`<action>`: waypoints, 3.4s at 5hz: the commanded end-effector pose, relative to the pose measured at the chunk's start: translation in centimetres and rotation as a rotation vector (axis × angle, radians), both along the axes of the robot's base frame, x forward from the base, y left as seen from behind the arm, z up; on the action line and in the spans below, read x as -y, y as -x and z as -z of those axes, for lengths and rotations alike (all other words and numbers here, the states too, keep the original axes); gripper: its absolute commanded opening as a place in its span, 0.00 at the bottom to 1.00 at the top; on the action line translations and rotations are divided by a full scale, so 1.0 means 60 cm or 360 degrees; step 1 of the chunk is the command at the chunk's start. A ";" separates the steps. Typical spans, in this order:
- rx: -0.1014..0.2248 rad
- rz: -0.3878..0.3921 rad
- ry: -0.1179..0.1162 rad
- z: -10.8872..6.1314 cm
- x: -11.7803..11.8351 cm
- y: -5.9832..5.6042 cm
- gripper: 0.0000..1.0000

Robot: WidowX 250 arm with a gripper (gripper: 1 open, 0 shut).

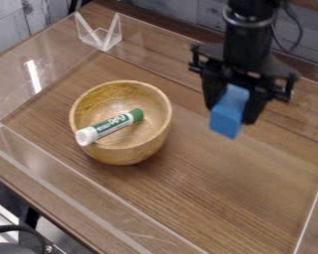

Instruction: Put the blue block in the brown bowl

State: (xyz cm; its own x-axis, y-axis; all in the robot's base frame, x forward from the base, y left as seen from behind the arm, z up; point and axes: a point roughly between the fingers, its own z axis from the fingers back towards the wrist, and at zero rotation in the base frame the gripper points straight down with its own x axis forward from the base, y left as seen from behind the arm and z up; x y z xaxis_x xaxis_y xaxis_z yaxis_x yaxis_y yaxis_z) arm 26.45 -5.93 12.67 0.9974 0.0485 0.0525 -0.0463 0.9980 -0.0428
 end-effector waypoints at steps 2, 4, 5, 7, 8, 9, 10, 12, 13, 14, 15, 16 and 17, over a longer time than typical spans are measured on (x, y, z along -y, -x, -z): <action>0.0150 0.0000 0.0004 -0.013 0.001 0.003 0.00; 0.0194 0.0038 -0.0020 0.001 0.003 0.003 0.00; 0.0221 0.0048 -0.0030 0.008 0.001 -0.003 0.00; 0.0262 0.0049 -0.0025 -0.013 -0.030 0.030 0.00; 0.0274 0.0040 -0.0028 -0.018 -0.056 0.056 0.00; 0.0288 0.0063 -0.0033 -0.015 -0.086 0.069 0.00; 0.0304 0.0052 -0.0039 -0.007 -0.116 0.079 0.00; 0.0318 0.0023 -0.0053 0.011 -0.148 0.088 0.00; 0.0317 0.0015 -0.0058 0.016 -0.151 0.087 0.00; 0.0315 0.0005 -0.0062 0.020 -0.153 0.087 0.00; 0.0315 -0.0006 -0.0067 0.024 -0.156 0.086 0.00; 0.0315 -0.0017 -0.0073 0.028 -0.159 0.086 0.00; 0.0314 -0.0027 -0.0077 0.030 -0.162 0.086 0.00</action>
